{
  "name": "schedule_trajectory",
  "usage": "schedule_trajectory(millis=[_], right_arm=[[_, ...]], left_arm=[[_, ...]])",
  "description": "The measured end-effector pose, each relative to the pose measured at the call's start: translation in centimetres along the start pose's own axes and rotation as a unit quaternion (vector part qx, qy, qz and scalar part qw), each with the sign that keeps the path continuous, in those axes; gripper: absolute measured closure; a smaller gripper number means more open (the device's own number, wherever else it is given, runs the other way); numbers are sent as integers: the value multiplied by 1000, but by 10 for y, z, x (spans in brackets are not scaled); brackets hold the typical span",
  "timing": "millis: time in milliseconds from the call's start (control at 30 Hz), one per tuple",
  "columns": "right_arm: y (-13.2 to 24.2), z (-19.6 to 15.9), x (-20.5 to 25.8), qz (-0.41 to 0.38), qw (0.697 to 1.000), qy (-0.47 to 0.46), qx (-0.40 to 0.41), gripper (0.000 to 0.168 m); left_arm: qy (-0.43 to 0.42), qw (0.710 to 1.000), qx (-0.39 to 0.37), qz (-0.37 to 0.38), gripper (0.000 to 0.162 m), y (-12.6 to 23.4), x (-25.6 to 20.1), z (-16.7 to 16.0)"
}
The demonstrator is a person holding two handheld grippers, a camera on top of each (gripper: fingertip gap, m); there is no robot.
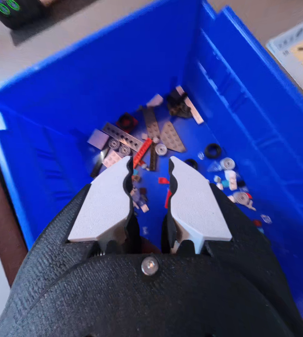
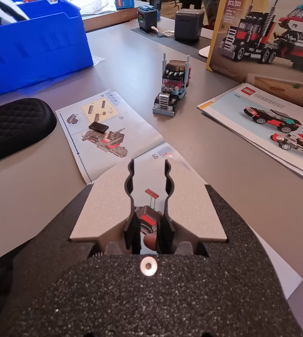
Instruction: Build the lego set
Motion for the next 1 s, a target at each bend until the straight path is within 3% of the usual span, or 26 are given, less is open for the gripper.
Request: schedule_trajectory(millis=[100, 200, 233, 300, 367, 433, 500, 600, 700, 733, 1000], right_arm=[[1, 0, 1, -2, 1000, 5, -3, 136], [2, 2, 1, -4, 1000, 8, -12, 136], [3, 2, 1, -5, 1000, 8, -15, 136], [4, 2, 0, -6, 1000, 6, -19, 136], [4, 3, -1, -4, 1000, 3, -22, 136], [4, 3, -2, -2, 1000, -1, -22, 136], [4, 3, -2, -1, 1000, -3, -23, 136], [4, 3, -3, -4, 1000, -2, -22, 136], [2, 2, -2, -2, 1000, 2, -14, 136], [1, 2, -1, 0, 1000, 4, -13, 136], [5, 6, 5, 0, 999, 27, -35, 136]], left_arm=[[15, 999, 42, -12, 94, -21, 15, -1], [34, 993, 99, -55, 81, -44, 13, -13], [35, 993, 96, -60, 81, -45, 11, -14], [56, 986, 107, -114, 104, -40, -2, -18], [69, 978, 98, -173, 114, -27, -20, -19], [68, 985, 92, -133, 114, -11, -21, -25], [70, 992, 97, -36, 112, 9, -13, -36], [78, 984, 142, 79, 92, 45, -13, -65], [103, 981, 158, 51, 58, 58, -31, -89], [112, 981, 154, 35, 54, 57, -34, -93], [155, 966, 205, 34, 50, 34, -24, -99]])
Point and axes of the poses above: each gripper's, where its closed fingertips meet, y back along the fingers, z out of its top, x = y × z across the jaws, the point moved 5 cm from there along y, back along the fingers, and after that the axes turned 2 degrees about -z, right-handed, at the moved point
